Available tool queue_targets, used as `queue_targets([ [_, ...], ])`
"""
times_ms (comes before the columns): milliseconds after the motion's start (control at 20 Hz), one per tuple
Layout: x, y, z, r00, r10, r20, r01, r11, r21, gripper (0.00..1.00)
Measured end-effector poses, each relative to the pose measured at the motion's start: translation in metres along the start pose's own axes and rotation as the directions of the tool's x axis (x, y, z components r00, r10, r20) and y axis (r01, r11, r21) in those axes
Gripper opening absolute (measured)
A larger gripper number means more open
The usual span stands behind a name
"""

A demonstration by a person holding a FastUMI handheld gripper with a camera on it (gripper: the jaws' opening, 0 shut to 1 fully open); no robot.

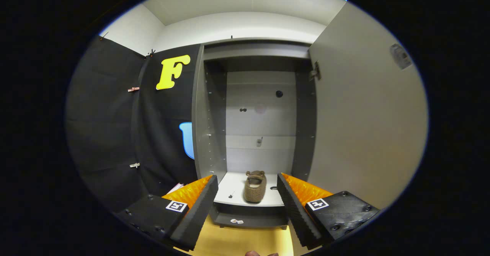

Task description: Open the shoe cabinet door, grab the shoes and put them into the shoe cabinet, then close the shoe cabinet door.

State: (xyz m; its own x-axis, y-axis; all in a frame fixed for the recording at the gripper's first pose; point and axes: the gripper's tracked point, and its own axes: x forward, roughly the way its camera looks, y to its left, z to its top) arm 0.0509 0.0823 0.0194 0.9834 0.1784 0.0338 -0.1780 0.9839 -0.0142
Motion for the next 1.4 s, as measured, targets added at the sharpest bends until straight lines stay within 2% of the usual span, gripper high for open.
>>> queue_targets([
  [250,-0.078,-0.023,0.005,0.999,-0.017,0.032,0.018,1.000,-0.018,0.97],
  [600,-0.160,-0.098,0.026,0.973,-0.188,0.131,0.190,0.982,-0.005,0.97],
  [700,-0.175,-0.131,0.039,0.954,-0.259,0.153,0.257,0.966,0.028,0.97],
  [800,-0.189,-0.170,0.042,0.921,-0.356,0.155,0.354,0.934,0.046,0.97],
  [1000,-0.203,-0.229,0.039,0.877,-0.462,0.131,0.461,0.886,0.044,0.97],
  [1100,-0.197,-0.248,0.026,0.883,-0.463,0.080,0.463,0.886,0.021,0.97],
  [1200,-0.181,-0.262,0.008,0.904,-0.428,0.015,0.428,0.904,0.003,0.98],
  [1400,-0.159,-0.288,-0.013,0.915,-0.394,-0.086,0.399,0.915,0.052,0.98],
])
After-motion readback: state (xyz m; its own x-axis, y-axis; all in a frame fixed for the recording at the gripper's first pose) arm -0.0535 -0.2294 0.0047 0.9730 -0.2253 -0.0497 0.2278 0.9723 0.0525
